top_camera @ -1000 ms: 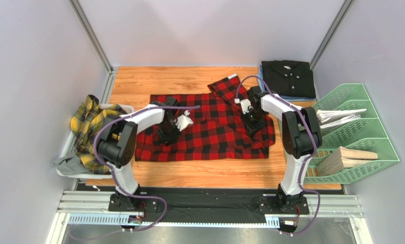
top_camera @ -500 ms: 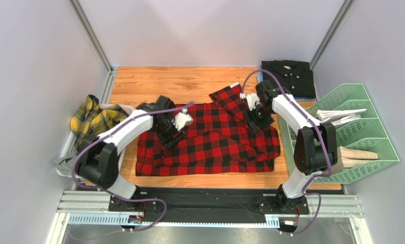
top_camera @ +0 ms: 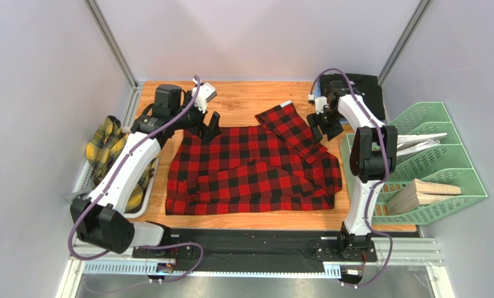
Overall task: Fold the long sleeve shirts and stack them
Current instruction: Fold the shirt
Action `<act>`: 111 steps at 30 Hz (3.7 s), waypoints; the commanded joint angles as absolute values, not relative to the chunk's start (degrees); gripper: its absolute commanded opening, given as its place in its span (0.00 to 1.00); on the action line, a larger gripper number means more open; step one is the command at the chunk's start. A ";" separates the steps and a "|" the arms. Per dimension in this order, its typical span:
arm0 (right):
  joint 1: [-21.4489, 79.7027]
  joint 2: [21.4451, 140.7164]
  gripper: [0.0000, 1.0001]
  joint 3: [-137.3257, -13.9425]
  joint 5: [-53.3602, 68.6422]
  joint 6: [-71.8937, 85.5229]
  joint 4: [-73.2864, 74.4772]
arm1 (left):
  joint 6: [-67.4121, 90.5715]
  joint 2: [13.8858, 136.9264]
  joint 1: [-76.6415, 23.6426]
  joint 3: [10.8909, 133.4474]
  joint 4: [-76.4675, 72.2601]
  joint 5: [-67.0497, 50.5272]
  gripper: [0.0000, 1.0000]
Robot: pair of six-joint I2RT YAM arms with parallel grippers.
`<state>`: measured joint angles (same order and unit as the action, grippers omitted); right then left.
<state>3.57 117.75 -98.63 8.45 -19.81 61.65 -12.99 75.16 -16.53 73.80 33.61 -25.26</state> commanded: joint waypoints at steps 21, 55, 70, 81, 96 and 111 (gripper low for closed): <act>0.53 126.04 0.33 -104.94 16.35 -17.93 67.94 | -16.88 88.15 -14.06 83.58 32.08 -15.64 0.97; -1.23 112.78 0.00 -106.52 28.11 -15.48 70.05 | -23.97 99.12 -12.30 89.89 38.29 -15.73 0.91; -1.67 103.98 0.00 -114.69 50.53 -0.62 61.80 | -49.65 125.76 -8.62 112.49 53.08 -7.38 0.47; -1.67 98.53 0.00 -116.81 54.23 7.73 53.88 | -52.38 133.68 -3.69 118.74 58.98 -11.07 0.45; -1.76 93.60 0.00 -112.59 55.11 9.05 48.69 | -54.05 136.58 -3.43 119.62 60.20 -14.23 0.41; -2.55 83.86 0.00 -111.19 56.69 8.79 48.60 | -53.26 120.95 -1.67 112.33 59.50 -24.17 0.00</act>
